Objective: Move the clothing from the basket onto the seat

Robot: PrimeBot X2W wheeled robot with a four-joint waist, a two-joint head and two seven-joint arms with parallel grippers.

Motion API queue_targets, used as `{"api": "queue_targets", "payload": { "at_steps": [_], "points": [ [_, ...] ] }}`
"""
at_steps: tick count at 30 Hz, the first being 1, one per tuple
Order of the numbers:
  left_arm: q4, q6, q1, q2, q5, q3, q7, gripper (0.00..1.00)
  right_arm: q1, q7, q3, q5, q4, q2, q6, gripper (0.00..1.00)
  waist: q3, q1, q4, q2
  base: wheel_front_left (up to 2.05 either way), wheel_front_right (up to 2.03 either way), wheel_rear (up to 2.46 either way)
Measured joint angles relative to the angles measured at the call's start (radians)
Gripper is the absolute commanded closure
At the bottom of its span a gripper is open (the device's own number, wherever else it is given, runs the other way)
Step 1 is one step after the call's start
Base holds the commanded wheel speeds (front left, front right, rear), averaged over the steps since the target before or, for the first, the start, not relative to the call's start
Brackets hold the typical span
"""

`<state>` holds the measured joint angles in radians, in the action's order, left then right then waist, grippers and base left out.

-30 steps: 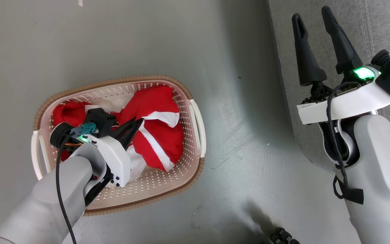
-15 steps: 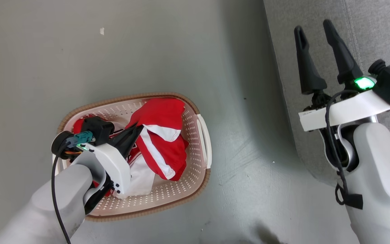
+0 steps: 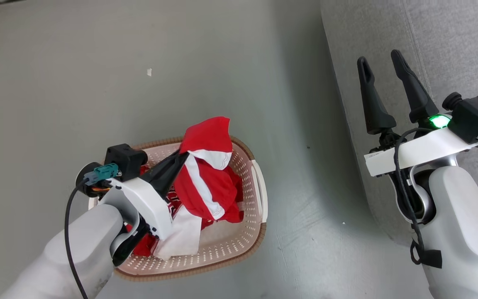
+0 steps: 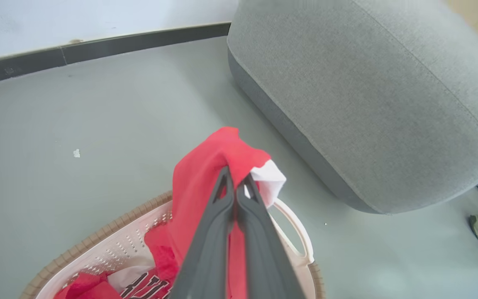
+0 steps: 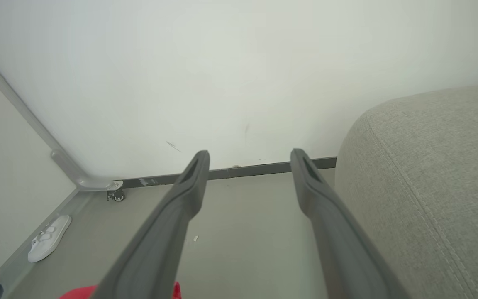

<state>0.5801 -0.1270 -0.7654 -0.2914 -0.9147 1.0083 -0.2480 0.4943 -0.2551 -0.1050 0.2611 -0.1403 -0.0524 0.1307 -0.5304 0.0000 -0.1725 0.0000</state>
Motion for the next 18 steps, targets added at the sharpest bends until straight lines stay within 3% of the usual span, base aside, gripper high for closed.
{"api": "queue_targets", "payload": {
  "at_steps": [18],
  "points": [
    [-0.146,0.0,0.098,0.0,0.092,-0.181,0.0,1.0,-0.065,0.0,-0.011,-0.006,-0.033,-0.001,0.0,0.0,0.148,0.0,0.045,0.0,0.0,0.0,0.0]
  ]
}}
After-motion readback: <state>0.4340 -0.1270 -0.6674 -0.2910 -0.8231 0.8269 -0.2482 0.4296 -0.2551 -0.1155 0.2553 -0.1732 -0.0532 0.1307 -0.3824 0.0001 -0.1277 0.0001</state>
